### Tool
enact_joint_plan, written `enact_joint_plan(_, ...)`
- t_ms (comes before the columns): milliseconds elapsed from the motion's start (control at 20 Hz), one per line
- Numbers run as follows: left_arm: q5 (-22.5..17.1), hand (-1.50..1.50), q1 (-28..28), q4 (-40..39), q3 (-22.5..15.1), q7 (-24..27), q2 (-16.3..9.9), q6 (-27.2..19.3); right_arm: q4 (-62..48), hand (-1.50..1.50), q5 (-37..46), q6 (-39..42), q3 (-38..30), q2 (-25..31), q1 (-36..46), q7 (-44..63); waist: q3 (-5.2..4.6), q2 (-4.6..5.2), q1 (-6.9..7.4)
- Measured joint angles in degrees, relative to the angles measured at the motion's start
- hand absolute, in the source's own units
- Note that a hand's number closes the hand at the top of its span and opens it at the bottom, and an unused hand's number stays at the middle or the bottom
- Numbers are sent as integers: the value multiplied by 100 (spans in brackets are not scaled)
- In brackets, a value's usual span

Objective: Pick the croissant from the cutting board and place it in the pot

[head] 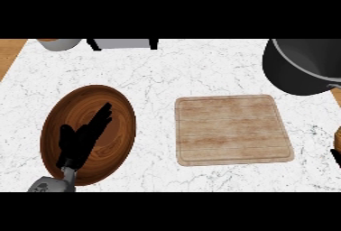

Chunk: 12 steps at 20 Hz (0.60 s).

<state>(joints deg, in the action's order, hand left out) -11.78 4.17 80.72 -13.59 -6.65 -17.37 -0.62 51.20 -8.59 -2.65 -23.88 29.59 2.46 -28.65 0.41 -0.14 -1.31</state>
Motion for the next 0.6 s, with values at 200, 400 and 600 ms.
enact_joint_plan(200, 60, 0, 52, 12, 19, -39, 81, 59, -801, 150, 103, 204, -243, 473, 139, -617, -12, 5, 97)
enact_joint_plan(400, 141, 0, 146, -124, 53, -46, 153, 126, -811, 150, 351, -61, -212, 738, 249, -664, -17, -3, 119)
enact_joint_plan(600, 232, 0, 126, -123, 51, 1, 229, 139, -495, 150, 601, -375, -127, 1010, 350, -355, -18, -16, 128)
